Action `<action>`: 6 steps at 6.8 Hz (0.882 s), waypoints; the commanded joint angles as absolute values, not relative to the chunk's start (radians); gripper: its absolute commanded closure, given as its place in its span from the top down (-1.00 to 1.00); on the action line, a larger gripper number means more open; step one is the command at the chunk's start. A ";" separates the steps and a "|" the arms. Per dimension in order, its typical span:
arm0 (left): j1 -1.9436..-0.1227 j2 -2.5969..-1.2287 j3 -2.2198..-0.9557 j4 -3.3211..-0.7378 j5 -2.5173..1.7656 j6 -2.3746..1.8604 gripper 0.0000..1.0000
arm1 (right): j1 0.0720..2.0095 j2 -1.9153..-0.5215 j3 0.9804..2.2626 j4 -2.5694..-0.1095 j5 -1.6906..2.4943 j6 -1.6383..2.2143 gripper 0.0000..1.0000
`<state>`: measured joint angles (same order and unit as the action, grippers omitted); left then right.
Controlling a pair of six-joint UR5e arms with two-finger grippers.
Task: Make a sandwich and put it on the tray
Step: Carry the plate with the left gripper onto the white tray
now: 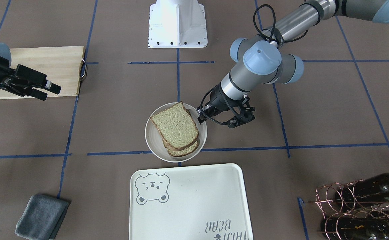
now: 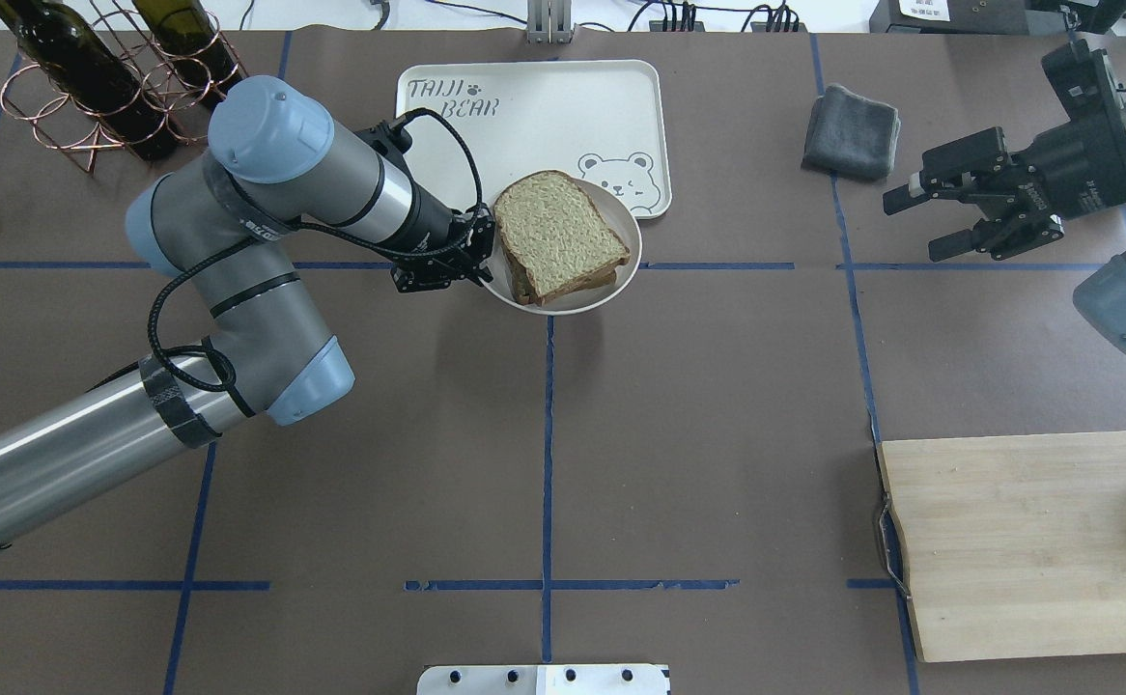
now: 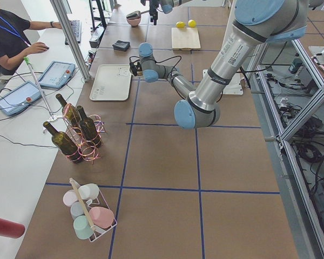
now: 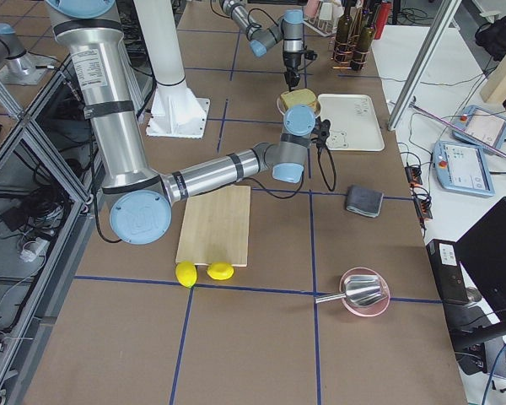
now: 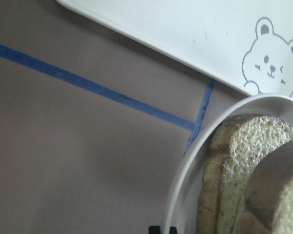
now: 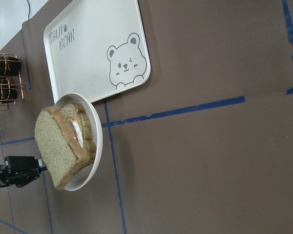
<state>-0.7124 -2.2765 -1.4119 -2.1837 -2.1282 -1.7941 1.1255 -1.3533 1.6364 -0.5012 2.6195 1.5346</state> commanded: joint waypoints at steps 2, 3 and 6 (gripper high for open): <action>-0.721 -2.316 -1.361 -2.191 -2.080 -1.925 -1.00 | 1.180 -1.386 1.615 -0.578 2.470 1.228 1.00; -0.721 -2.339 -1.338 -2.191 -2.071 -1.934 -1.00 | 1.186 -1.403 1.615 -0.644 2.415 1.084 1.00; -0.721 -2.405 -1.188 -2.261 -1.898 -2.049 -1.00 | 1.245 -1.411 1.618 -0.964 2.393 0.690 1.00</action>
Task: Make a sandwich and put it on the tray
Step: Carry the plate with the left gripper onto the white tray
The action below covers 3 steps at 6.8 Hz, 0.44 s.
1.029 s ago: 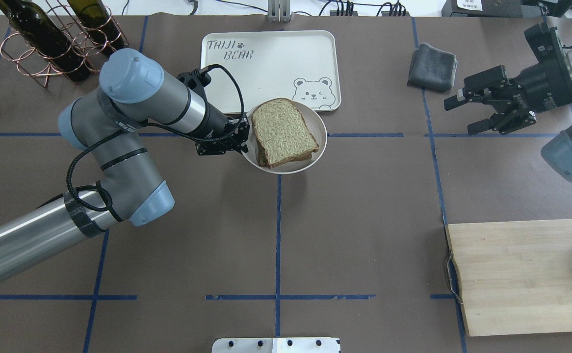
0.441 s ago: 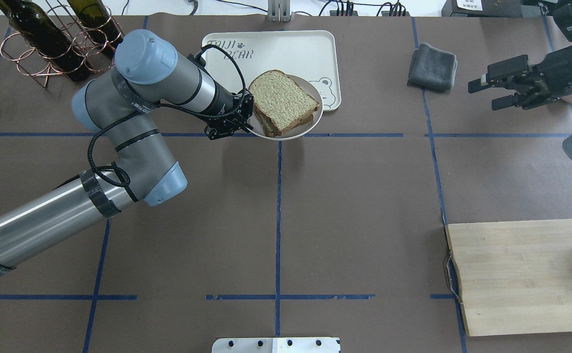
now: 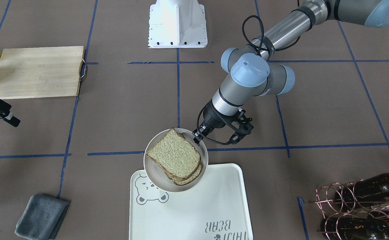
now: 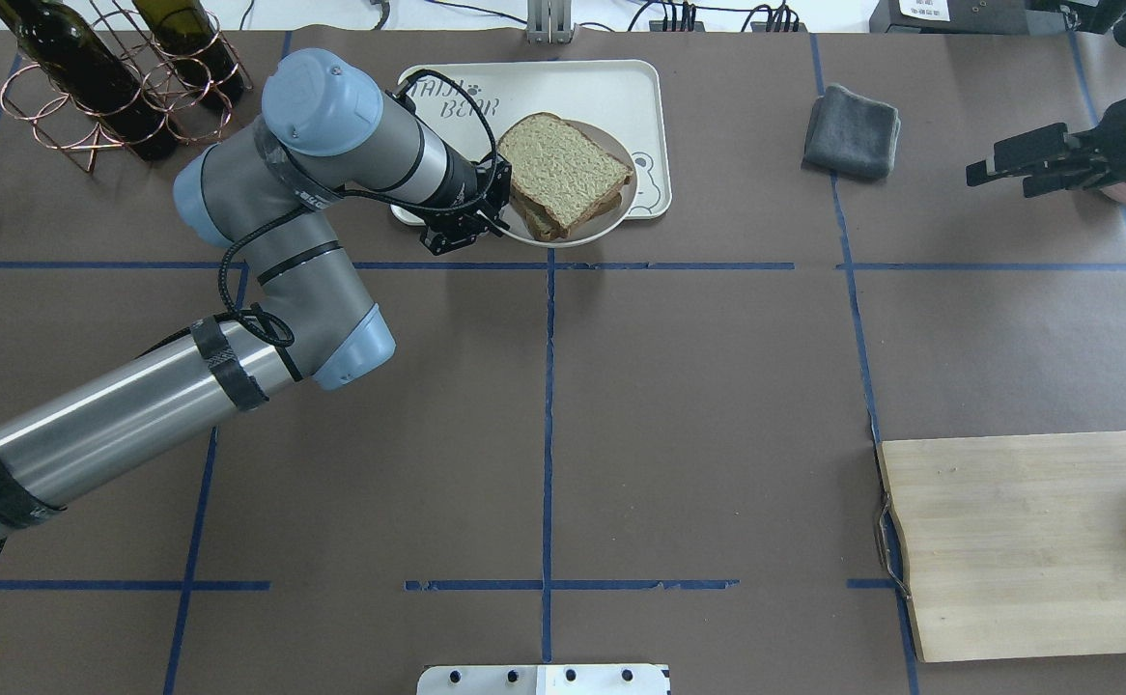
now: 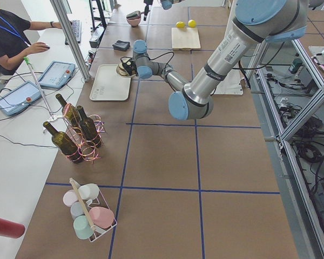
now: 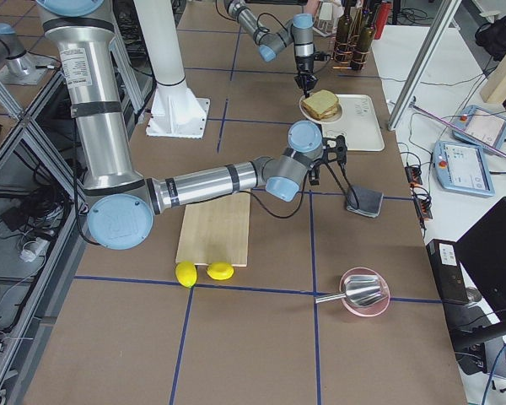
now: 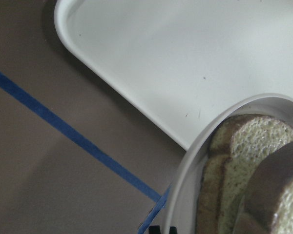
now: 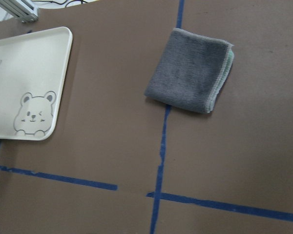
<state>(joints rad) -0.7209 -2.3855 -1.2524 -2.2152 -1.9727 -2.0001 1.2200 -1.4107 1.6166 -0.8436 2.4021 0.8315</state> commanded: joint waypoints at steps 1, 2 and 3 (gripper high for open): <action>-0.724 -2.408 -1.134 -2.310 -1.843 -2.054 -1.00 | 1.265 -1.411 1.621 -1.038 2.395 0.620 1.00; -0.726 -2.408 -1.079 -2.380 -1.780 -2.106 -1.00 | 1.284 -1.410 1.623 -1.119 2.395 0.550 1.00; -0.726 -2.414 -1.039 -2.411 -1.744 -2.108 -1.00 | 1.319 -1.407 1.626 -1.206 2.398 0.463 1.00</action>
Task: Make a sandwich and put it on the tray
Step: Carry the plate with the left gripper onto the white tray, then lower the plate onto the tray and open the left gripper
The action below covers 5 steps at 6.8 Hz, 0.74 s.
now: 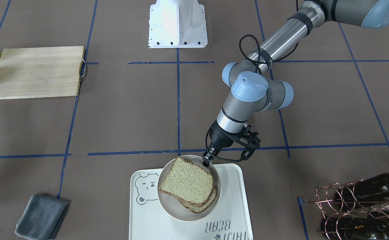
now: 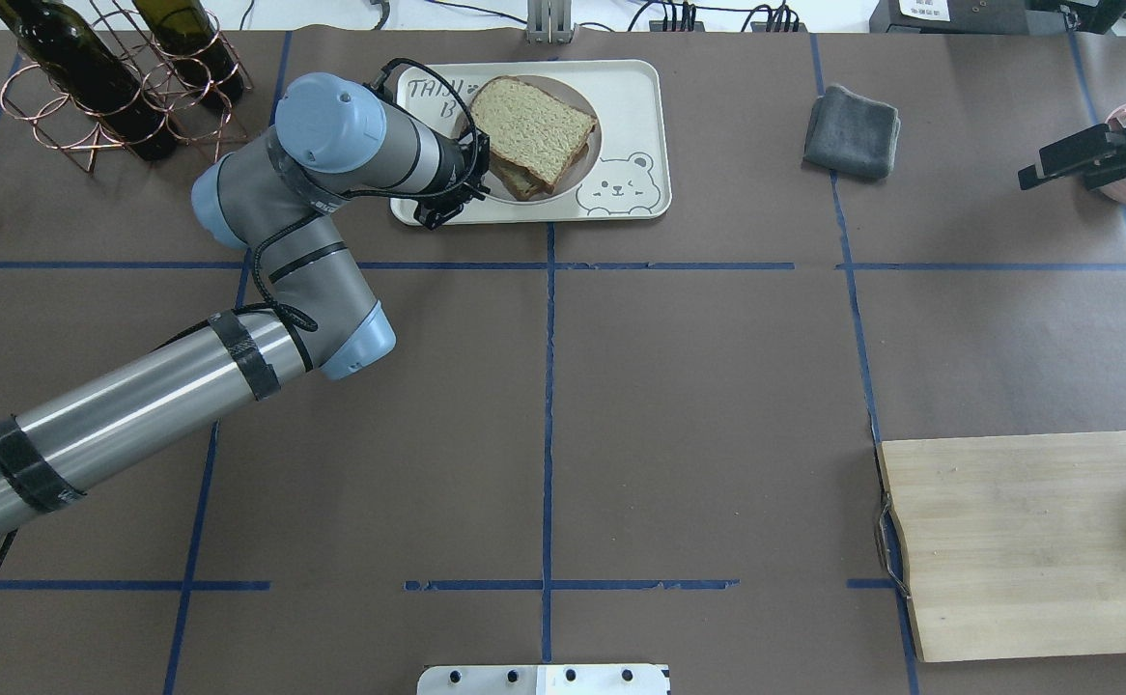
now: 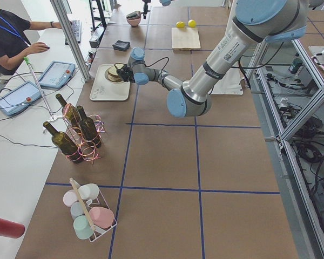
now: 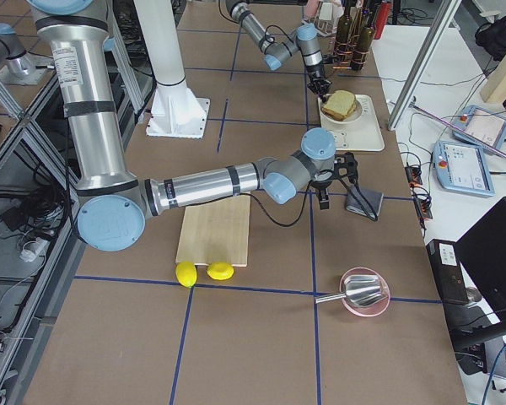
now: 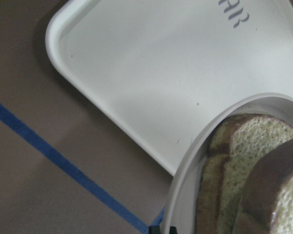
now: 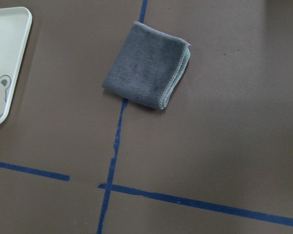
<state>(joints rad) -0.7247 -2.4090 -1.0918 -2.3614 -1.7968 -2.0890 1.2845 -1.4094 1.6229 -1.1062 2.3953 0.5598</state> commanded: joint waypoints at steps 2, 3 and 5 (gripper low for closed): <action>-0.726 -2.437 -0.958 -2.480 -1.715 -2.108 -1.00 | 1.364 -1.401 1.631 -1.351 2.402 0.323 1.00; -0.724 -2.448 -0.944 -2.487 -1.715 -2.106 -1.00 | 1.370 -1.402 1.646 -1.389 2.402 0.308 1.00; -0.719 -2.479 -0.914 -2.487 -1.715 -2.100 -1.00 | 1.393 -1.402 1.655 -1.430 2.405 0.269 1.00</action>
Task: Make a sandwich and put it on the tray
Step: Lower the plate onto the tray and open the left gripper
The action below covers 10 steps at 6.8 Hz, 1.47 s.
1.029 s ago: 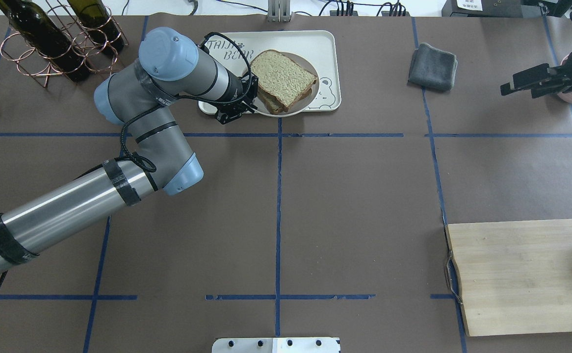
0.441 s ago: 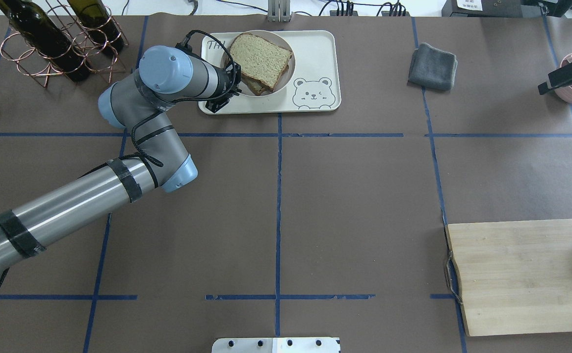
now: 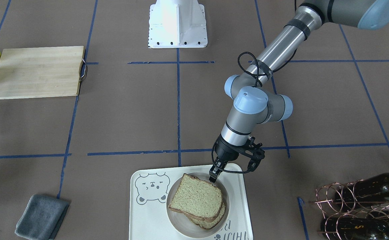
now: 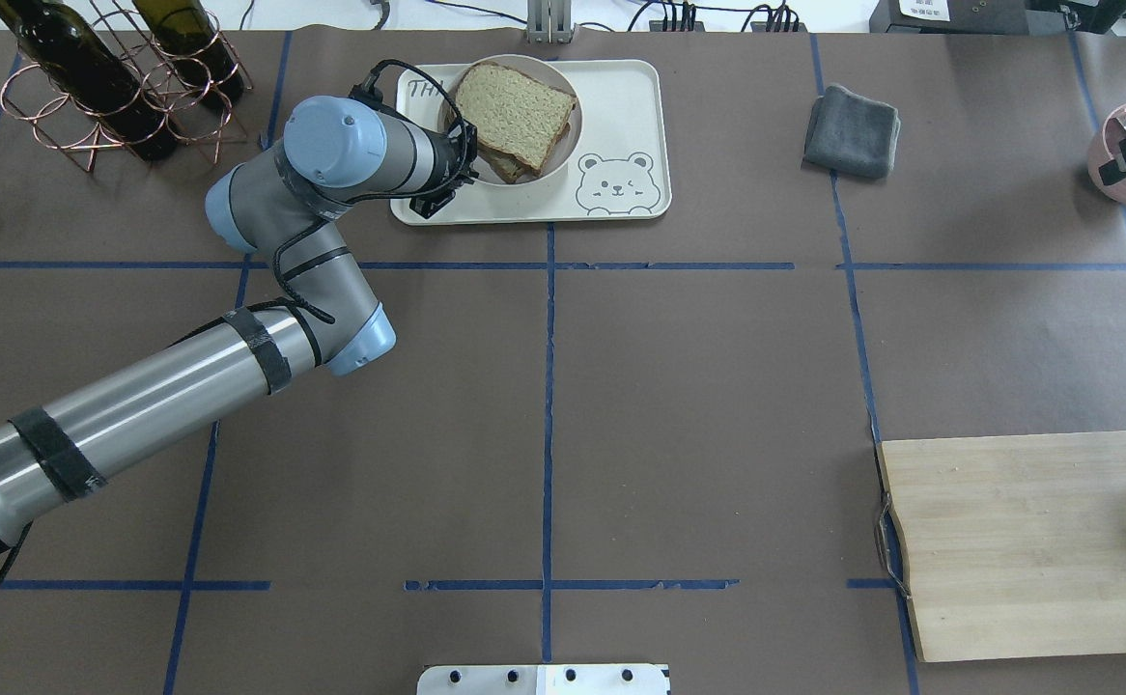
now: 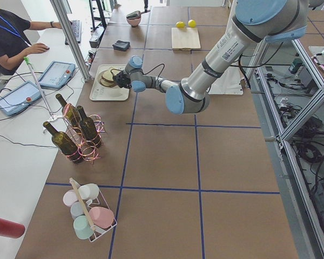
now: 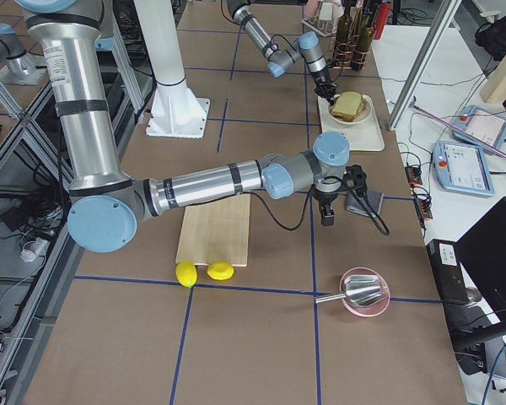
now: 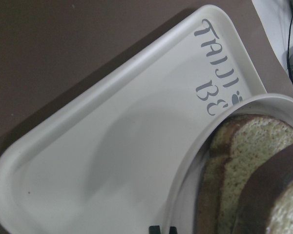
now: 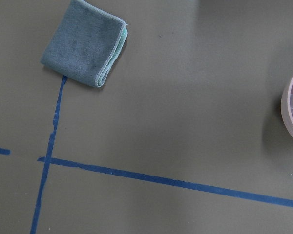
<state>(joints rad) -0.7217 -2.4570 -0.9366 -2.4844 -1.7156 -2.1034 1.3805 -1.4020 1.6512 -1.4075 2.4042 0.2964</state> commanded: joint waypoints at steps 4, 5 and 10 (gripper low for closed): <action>-0.722 -2.491 -0.899 -2.479 -1.720 -1.978 0.42 | 1.397 -1.407 1.652 -1.431 2.405 0.268 1.00; -0.733 -2.490 -0.907 -2.473 -1.724 -1.970 0.39 | 1.399 -1.407 1.652 -1.431 2.405 0.268 1.00; -0.787 -2.208 -1.409 -2.168 -1.868 -1.699 1.00 | 1.423 -1.535 1.681 -1.442 2.396 0.168 1.00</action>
<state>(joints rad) -0.7800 -2.2974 -1.2825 -2.2273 -1.8485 -1.7756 1.4155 -1.4810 1.6631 -1.4373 2.4025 0.2105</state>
